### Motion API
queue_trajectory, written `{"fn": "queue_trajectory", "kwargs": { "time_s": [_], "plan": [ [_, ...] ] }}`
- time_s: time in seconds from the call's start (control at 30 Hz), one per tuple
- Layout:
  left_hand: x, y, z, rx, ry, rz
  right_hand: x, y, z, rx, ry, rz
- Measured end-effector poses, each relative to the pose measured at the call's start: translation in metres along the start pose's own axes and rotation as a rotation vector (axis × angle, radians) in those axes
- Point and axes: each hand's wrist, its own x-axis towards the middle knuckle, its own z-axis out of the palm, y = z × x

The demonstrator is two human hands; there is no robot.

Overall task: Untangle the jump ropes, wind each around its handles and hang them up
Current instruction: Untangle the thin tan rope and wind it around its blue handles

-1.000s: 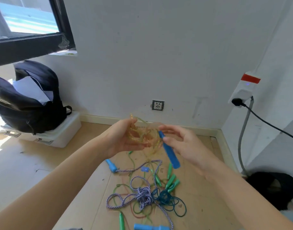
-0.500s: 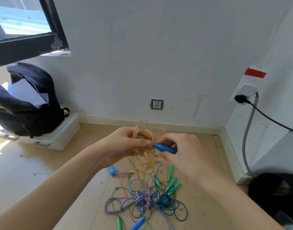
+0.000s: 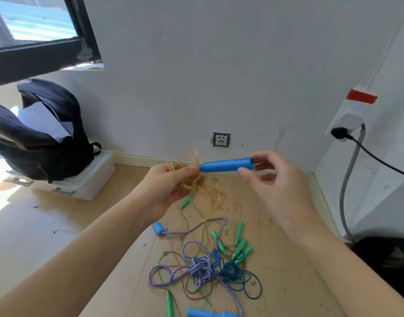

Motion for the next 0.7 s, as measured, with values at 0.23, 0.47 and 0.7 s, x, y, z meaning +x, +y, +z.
{"fn": "queue_trajectory", "kwargs": {
  "time_s": [0.23,0.47,0.7],
  "plan": [
    [0.000,-0.005,0.017,-0.077,0.110,0.068,-0.002,0.010,0.008,0.232,0.003,0.228],
    [-0.001,-0.012,0.019,-0.090,-0.170,-0.104,0.001,0.012,0.017,0.205,-0.203,0.247],
    [0.004,0.000,-0.008,-0.016,-0.283,-0.355,0.005,0.022,0.008,0.166,0.092,0.256]
  ]
}}
